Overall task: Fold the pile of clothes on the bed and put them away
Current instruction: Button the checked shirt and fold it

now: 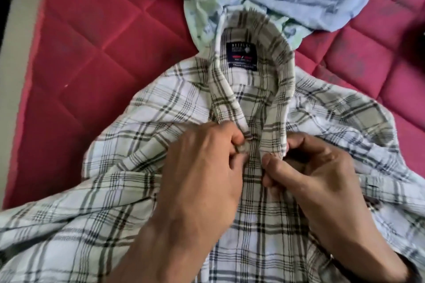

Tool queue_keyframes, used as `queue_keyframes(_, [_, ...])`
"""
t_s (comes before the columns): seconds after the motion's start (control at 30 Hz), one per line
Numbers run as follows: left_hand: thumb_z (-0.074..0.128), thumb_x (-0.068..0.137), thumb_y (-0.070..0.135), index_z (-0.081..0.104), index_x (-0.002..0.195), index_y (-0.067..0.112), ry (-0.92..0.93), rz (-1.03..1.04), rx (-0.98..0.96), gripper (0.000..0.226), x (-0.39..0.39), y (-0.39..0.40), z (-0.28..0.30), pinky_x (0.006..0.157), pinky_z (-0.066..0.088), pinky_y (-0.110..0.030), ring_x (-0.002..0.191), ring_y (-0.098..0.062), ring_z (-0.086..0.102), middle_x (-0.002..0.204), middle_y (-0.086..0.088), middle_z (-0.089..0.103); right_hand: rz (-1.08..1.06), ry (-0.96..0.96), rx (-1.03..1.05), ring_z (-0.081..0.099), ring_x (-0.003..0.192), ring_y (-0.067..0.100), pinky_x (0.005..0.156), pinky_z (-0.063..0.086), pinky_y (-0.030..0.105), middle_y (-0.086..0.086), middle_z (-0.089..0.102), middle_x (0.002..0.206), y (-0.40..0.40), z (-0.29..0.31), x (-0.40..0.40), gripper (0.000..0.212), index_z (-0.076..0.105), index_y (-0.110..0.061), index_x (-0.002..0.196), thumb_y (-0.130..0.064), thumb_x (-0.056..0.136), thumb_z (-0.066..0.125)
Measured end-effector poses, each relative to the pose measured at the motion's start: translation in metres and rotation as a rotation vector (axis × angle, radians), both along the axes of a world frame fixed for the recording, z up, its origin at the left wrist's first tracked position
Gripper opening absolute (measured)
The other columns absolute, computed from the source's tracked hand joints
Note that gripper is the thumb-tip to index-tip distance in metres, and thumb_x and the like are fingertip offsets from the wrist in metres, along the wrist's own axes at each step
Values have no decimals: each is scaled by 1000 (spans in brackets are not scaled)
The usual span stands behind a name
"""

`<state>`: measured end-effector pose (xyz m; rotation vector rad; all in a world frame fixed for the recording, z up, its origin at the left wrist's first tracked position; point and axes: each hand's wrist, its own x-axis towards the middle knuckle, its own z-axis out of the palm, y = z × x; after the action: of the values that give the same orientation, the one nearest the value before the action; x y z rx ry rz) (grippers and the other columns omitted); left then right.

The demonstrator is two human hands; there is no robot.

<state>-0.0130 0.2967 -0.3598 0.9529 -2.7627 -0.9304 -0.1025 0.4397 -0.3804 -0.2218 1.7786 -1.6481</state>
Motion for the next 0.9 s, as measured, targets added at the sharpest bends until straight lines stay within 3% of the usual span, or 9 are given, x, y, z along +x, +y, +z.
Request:
queue_keyframes(0.23, [81, 87, 30, 67, 86, 32, 35, 20, 38, 14, 5, 0, 6, 62, 56, -19, 64, 3, 62, 71, 20, 63, 40, 85, -2, 71, 63, 27, 58, 58, 28, 17, 75, 73, 1, 7, 5, 16, 69, -1, 90, -12, 84, 80])
queue_keyframes(0.4, [86, 82, 27, 75, 82, 28, 135, 55, 105, 11, 10, -1, 14, 54, 57, -16, 57, 6, 66, 65, 20, 69, 150, 175, 69, 66, 56, 20, 53, 55, 36, 9, 70, 70, 1, 11, 8, 19, 64, -11, 98, -25, 91, 74])
queue_keyframes(0.5, [89, 80, 23, 79, 82, 25, 200, 107, 267, 10, 12, -4, 13, 55, 60, -20, 61, 4, 70, 67, 15, 73, 190, 203, 120, 59, 52, 31, 48, 46, 39, 9, 68, 66, 2, 10, 8, 16, 64, -17, 99, -31, 94, 71])
queue_keyframes(0.6, [89, 80, 22, 80, 89, 21, 237, 141, 418, 12, 11, -6, 10, 60, 61, -20, 67, 1, 73, 74, 12, 76, 200, 185, 97, 53, 52, 25, 47, 41, 35, 5, 64, 63, 2, 9, 9, 13, 64, -18, 99, -30, 96, 69])
queue_keyframes(0.73, [89, 79, 21, 82, 93, 20, 235, 162, 434, 16, 9, -4, 2, 63, 60, -16, 71, 3, 73, 78, 12, 77, 180, 108, 33, 54, 56, 20, 51, 43, 36, 4, 65, 66, 3, 7, 9, 12, 66, -17, 99, -29, 96, 69])
queue_keyframes(0.9, [87, 81, 20, 81, 94, 21, 203, 180, 419, 14, 8, -3, -3, 65, 60, -17, 72, 4, 72, 79, 13, 77, 133, 167, 20, 63, 58, 17, 56, 48, 44, 6, 68, 72, 1, 3, 13, 12, 69, -16, 99, -24, 93, 75])
